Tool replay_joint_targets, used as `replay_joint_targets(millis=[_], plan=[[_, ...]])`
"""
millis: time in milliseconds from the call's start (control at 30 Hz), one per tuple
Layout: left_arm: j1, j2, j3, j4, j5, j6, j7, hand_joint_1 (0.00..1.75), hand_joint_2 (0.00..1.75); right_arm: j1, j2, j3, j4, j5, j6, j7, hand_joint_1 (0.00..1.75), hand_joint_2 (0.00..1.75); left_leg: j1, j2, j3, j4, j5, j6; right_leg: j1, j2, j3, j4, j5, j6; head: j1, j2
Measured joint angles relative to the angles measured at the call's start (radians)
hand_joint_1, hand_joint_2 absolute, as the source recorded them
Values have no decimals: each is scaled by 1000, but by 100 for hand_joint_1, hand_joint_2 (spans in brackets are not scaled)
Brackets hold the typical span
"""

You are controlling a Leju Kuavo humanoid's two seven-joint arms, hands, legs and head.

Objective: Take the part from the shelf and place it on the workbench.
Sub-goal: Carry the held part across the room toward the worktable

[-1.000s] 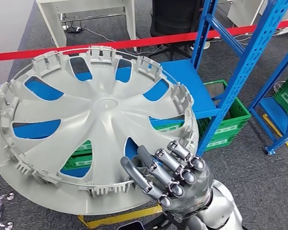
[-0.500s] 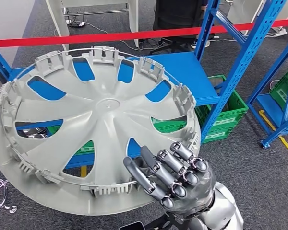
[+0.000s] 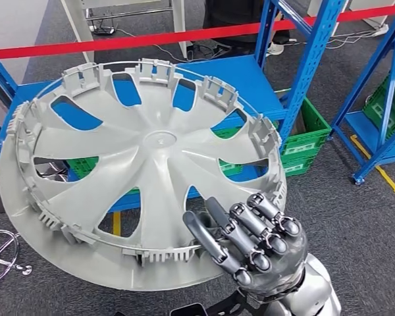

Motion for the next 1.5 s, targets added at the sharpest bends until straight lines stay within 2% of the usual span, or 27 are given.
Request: replay_joint_targets(millis=[67, 100, 133, 167, 233, 300, 367, 433, 500, 600, 633, 667, 700, 767, 833, 900, 967, 1033, 1100, 1133, 1167, 1200, 1267, 1333, 1367, 1467, 1500], plan=[[-1, 2, 0, 0, 1, 0, 0, 0, 0, 3, 0, -2, -3, 0, 0, 2, 175, 175, 5, -1, -26, 132, -109, -12, 1, -1, -23, 6, 22, -6, -3, 0], [-1, 3, 0, 0, 1, 0, 0, 0, 0, 3, 0, -3, -4, 0, 0, 3, 175, 175, 6, -1, -34, 198, -141, -16, 1, -1, -37, 11, 32, -6, -3, 0], [-2, 4, 0, 0, 1, 0, 0, 0, 0, 4, 0, -4, -5, 0, 0, 4, 175, 175, 8, -1, -31, 240, -151, -18, 2, -2, -52, 18, 41, -6, -3, 0], [-2, 5, 0, 0, 1, 0, 0, 0, 0, 5, 0, -4, -6, 0, 0, 5, 175, 175, 9, -1, -13, 246, -141, -19, 2, -2, -70, 26, 48, -5, -3, 0], [-3, 7, 0, 0, 1, 0, 0, 0, 0, 6, 0, -5, -8, 0, 0, 6, 175, 175, 11, -1, 75, 145, -99, -17, 1, -1, -101, 45, 57, -2, -4, 0], [-6, 8, 0, 0, 1, 1, 0, 0, 0, 6, 0, -6, -12, 0, 0, 6, 175, 175, 9, -4, 166, 7, -93, -7, 3, 0, -124, 60, 66, 6, -3, 0], [-8, 8, 0, 0, 2, 2, -1, 0, 0, 6, 0, -7, -15, 0, 0, 8, 175, 175, 5, -6, 190, -46, -101, 6, 4, -1, -137, 64, 80, 18, -3, 0], [-7, 8, 0, 0, 2, 4, -1, 0, 0, 7, 0, -9, -19, 0, 0, 12, 175, 175, 5, -4, 176, -53, -86, 22, 3, 0, -145, 64, 90, 29, -3, 0], [-9, 8, 0, 0, 2, 4, -1, 0, 0, 8, -1, -12, -23, 0, 0, 15, 175, 175, 8, 0, 158, -61, -65, 40, 2, 3, -168, 97, 48, 39, 0, 0], [-12, 9, 0, 0, 2, 4, 4, 0, 0, 14, -1, -19, -31, 0, 0, 12, 175, 175, 7, 2, 120, -62, -34, 51, 0, 4, -219, 274, -87, 48, 7, 0], [-12, 9, 0, 0, 2, 4, 7, 0, 0, 17, -1, -22, -33, 0, 0, 11, 175, 175, 6, 3, 106, -61, -24, 51, 0, 4, -225, 326, -106, 50, 7, 0], [-12, 9, 0, 0, 2, 5, 11, 0, 0, 22, -1, -25, -35, 0, 0, 10, 175, 175, 5, 3, 92, -60, -14, 50, 0, 4, -217, 347, -101, 50, 7, 0], [-12, 10, 0, 0, 2, 5, 15, 0, 0, 27, -1, -29, -38, -1, 0, 9, 175, 175, 4, 4, 79, -59, -5, 49, 1, 4, -192, 332, -77, 49, 7, 0], [-12, 10, 0, 0, 2, 5, 19, 0, 0, 37, -1, -37, -43, -2, 0, 8, 175, 175, 4, 4, 58, -55, 12, 45, 1, 4, -99, 210, -22, 44, 7, 0], [-12, 9, 0, 0, 2, 0, 25, 0, 0, 50, -1, -45, -51, -2, 0, 9, 175, 175, 1, 3, 45, -53, 29, 38, 3, 5, -3, 64, -16, 39, 6, 0], [-12, 9, 0, 0, 3, -5, 31, 0, 0, 68, -1, -55, -58, -2, 0, 12, 175, 175, 0, 3, 38, -56, 50, 28, 6, 6, 28, 5, -24, 36, 6, 0], [-12, 8, 0, 0, 3, -5, 33, 0, 0, 83, -1, -63, -62, -2, 0, 16, 175, 175, 1, 2, 31, -56, 51, 16, 3, 5, 12, 5, -10, 26, 6, 0], [-11, 9, 0, 1, 4, -5, 33, 0, 0, 91, -1, -66, -64, -3, 0, 18, 175, 175, 2, 0, 14, -2, -14, 4, -2, 1, -6, 8, 7, 9, 3, 0], [-12, 9, 0, 1, 4, -6, 33, 0, 0, 98, -1, -68, -66, -3, 0, 21, 175, 175, 5, 0, -15, 128, -116, -4, -1, 0, -30, 16, 23, 0, 0, 0], [-12, 9, 0, 0, 5, -6, 33, 0, 0, 101, -1, -69, -66, -3, 0, 23, 175, 175, 6, 0, -27, 197, -150, -7, -1, -1, -45, 22, 31, -1, 0, 0], [-12, 9, 0, 0, 5, -6, 33, 0, 0, 104, -1, -70, -66, -3, 0, 25, 175, 175, 8, 0, -28, 243, -162, -8, -1, -1, -61, 29, 38, -1, 0, 0], [-12, 9, 0, 0, 5, -6, 33, 0, 0, 107, -1, -72, -66, -3, 0, 26, 175, 175, 8, 0, -15, 255, -154, -9, -1, -1, -78, 37, 44, -1, 0, 0], [-12, 10, 0, 0, 4, -6, 34, 0, 0, 111, -1, -74, -68, -3, 0, 27, 175, 175, 10, -1, 64, 167, -105, -6, -1, 0, -108, 54, 54, 2, 0, 0], [-14, 10, -1, 0, 1, -6, 38, 0, 0, 116, -1, -76, -70, -3, 0, 28, 175, 175, 8, -2, 156, 29, -92, 3, 1, 0, -129, 67, 63, 8, 0, 0], [-14, 11, -1, 1, -1, -7, 41, 0, 0, 119, -1, -78, -71, -3, 0, 28, 175, 175, 6, -3, 180, -14, -97, 7, 2, 0, -135, 71, 68, 13, 0, 0], [-10, 12, -1, 1, -7, -11, 51, 0, 0, 132, 0, -87, -75, -5, 0, 28, 175, 175, 4, -3, 180, -44, -95, 24, 1, -1, -148, 72, 84, 30, 0, 0], [-9, 13, -2, 1, -8, -12, 52, 0, 0, 137, 0, -90, -76, -6, 0, 29, 175, 175, 5, -1, 172, -47, -87, 33, 1, 0, -156, 80, 71, 35, 1, 0]])
